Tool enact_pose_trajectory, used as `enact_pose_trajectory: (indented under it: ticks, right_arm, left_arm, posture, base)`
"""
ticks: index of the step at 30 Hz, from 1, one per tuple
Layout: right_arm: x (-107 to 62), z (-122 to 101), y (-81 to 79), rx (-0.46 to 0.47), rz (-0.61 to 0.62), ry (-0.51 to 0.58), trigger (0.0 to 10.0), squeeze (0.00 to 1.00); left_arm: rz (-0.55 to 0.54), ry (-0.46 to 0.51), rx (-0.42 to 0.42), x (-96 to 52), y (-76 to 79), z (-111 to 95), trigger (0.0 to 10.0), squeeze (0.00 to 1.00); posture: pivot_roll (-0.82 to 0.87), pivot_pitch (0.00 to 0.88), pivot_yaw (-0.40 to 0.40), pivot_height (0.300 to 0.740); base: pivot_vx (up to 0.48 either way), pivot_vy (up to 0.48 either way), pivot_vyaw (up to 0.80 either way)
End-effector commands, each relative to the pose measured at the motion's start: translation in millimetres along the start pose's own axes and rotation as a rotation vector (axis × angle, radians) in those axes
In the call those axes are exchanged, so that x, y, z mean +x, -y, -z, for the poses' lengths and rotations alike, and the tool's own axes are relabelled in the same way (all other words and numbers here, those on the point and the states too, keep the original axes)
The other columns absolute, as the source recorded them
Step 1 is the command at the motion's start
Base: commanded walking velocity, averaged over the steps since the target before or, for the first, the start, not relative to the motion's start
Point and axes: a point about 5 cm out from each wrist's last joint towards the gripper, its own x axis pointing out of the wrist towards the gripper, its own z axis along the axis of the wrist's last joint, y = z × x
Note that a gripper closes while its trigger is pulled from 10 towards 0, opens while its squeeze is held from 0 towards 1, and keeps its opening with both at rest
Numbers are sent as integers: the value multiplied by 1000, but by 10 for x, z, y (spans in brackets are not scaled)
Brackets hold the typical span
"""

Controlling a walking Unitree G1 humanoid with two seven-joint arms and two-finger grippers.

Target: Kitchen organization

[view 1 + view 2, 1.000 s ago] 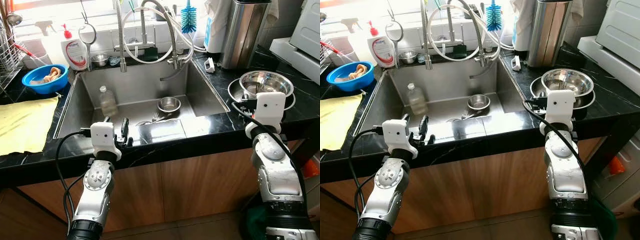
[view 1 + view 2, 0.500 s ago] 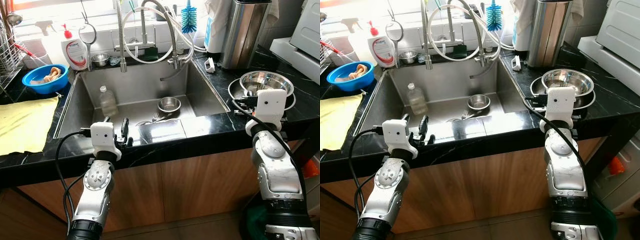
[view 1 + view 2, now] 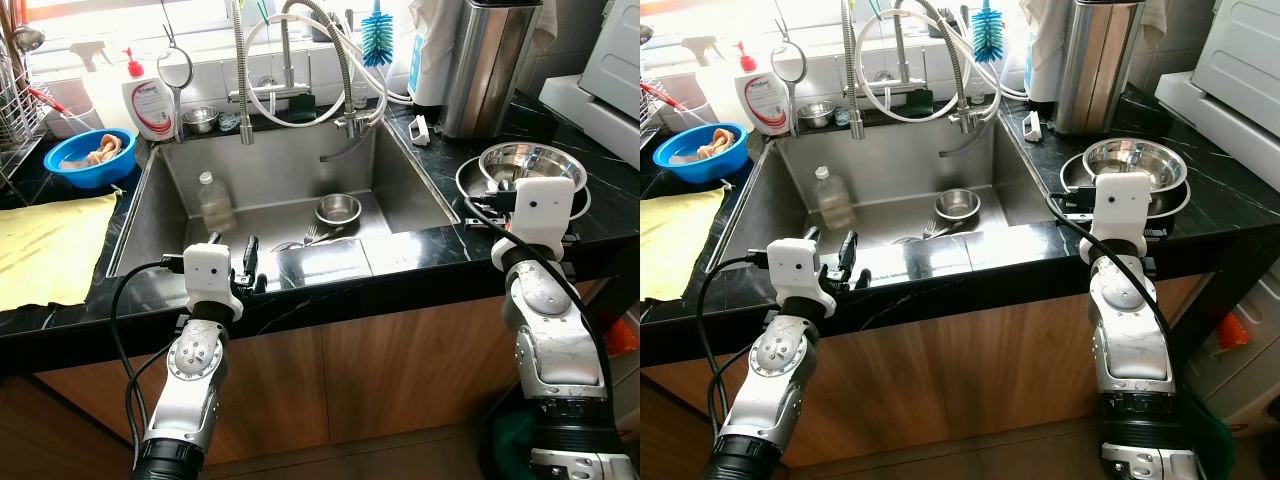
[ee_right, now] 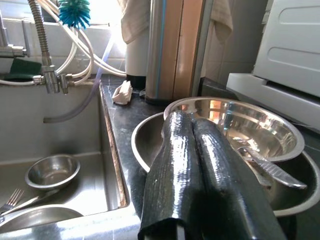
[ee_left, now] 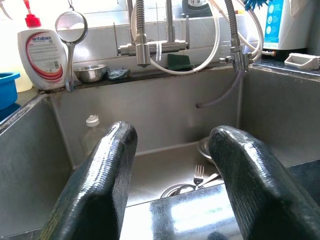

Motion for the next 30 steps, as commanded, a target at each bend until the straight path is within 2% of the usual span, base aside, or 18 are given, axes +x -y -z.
enact_pose_trajectory:
  ticks: [1,2,3,10,17,20,23,30]
  right_arm:
    - [34,-111,24,17,17,40,0,0]
    - [38,-145,25,20,20,56,4510,0]
    - [43,-194,30,22,26,78,10000,0]
    - [56,-410,102,14,87,180,10000,0]
    - [58,-443,89,-6,82,206,10000,0]
    - [57,-410,95,-9,89,187,10000,0]
    - [60,-296,111,-4,114,115,10000,0]
    - [59,-201,82,-2,81,73,10000,0]
  left_arm:
    - [5,11,6,26,-13,-16,10000,0]
    - [6,11,6,26,-13,-16,10000,0]
    - [7,11,5,27,-12,-16,10000,0]
    - [9,11,3,31,-4,-14,10000,0]
    - [10,12,1,34,2,-14,10000,0]
    - [11,10,0,33,7,-12,10000,0]
    - [12,6,0,30,12,-4,10000,0]
    - [12,2,0,22,11,3,10000,0]
  posture:
    - [-178,0,89,740]
    - [-178,0,89,740]
    - [-178,0,89,740]
    - [-181,0,88,740]
    - [-180,0,86,740]
    - [-180,0,86,740]
    - [-182,0,86,740]
    - [-179,0,86,740]
  base:
    - [0,0,0]
    - [0,0,0]
    - [0,0,0]
    - [0,0,0]
    - [0,0,0]
    - [0,0,0]
    - [0,0,0]
    - [0,0,0]
